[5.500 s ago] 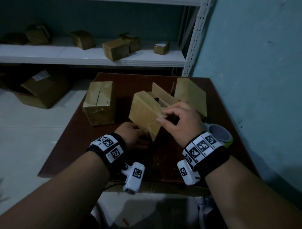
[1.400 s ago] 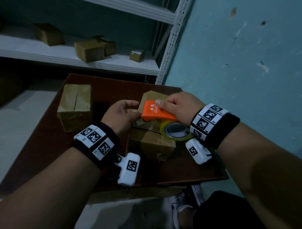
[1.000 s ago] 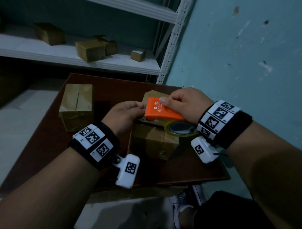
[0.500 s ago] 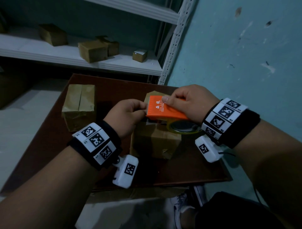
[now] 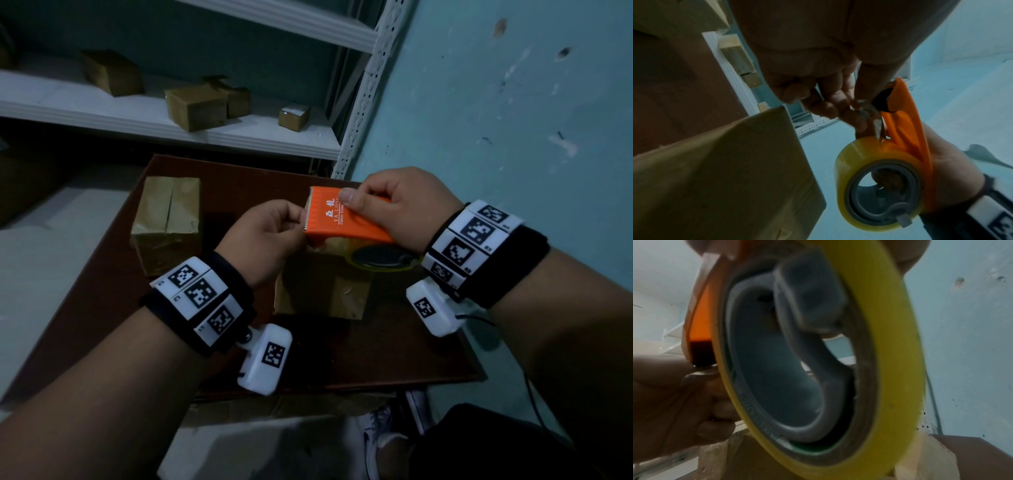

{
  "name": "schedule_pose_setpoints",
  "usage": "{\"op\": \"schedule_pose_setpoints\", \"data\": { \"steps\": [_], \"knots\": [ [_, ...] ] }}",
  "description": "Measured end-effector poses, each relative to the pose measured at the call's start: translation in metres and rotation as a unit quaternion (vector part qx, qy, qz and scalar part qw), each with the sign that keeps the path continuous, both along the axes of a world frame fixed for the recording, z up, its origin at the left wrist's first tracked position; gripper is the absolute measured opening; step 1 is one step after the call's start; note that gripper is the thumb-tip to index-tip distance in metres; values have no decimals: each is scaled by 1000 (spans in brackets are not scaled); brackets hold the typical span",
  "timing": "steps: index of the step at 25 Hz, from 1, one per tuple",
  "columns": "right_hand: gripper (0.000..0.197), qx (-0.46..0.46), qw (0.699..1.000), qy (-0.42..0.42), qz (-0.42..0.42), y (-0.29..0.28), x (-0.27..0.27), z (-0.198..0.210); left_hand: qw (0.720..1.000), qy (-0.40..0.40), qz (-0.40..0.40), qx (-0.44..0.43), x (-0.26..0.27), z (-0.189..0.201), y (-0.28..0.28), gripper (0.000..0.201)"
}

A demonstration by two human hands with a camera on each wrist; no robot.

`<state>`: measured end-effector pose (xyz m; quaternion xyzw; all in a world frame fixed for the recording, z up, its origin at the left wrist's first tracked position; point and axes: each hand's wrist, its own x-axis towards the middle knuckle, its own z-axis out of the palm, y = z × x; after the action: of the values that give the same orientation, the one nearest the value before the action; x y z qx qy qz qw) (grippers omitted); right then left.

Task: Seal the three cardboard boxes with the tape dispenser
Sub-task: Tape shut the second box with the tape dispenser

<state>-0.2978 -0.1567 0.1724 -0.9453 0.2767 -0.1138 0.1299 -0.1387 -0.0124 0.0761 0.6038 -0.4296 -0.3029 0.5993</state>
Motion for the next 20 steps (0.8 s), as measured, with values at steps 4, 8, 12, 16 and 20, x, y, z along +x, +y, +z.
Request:
{"op": "schedule_pose_setpoints", "data": {
  "steps": [4, 8, 12, 16, 20],
  "knots": [
    [49, 8, 1000, 12, 0, -4, -4, -2, 999, -27, 28, -1, 4, 1, 3, 30],
    [51, 9, 999, 40, -13, -17, -13, 2, 992, -103, 67, -8, 17, -1, 10, 30],
    [56, 20, 997, 70, -26, -27, -23, 13, 989, -109, 98, 15, 23, 3, 13, 22],
    [59, 33, 995, 88, -26, -35, -15, 18, 986, -39, 162, 12, 22, -2, 2, 16],
    [43, 35, 991, 124, -27, -42, -4, 24, 978, -44, 202, 31, 19, -6, -6, 32]
  ]
}}
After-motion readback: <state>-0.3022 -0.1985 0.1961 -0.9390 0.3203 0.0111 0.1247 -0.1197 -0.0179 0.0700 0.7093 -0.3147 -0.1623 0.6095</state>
